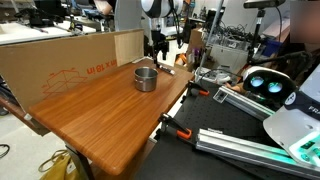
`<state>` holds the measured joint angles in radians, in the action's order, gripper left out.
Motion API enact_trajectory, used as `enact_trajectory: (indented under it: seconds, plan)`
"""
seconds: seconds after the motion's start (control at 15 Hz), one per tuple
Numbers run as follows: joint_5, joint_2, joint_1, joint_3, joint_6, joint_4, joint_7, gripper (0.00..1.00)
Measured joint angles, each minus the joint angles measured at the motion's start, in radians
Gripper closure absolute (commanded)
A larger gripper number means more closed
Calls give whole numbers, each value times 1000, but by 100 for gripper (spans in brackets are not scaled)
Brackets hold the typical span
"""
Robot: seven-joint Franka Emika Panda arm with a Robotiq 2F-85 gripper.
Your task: Remove the marker from the pot and put it on the table
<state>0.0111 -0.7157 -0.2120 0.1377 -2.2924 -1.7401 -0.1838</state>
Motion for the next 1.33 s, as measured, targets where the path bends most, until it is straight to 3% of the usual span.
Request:
enact_trajectory:
  seconds: [0.4,0.6,1.0,1.33]
  plan:
    - [1,17,2,-1,1,28,14,0]
    - [0,86,11,-5,22,26,35,0]
    - [1,345,50,-9,72,-107,71,0]
    - [1,349,49,-8,71,-133,71,0]
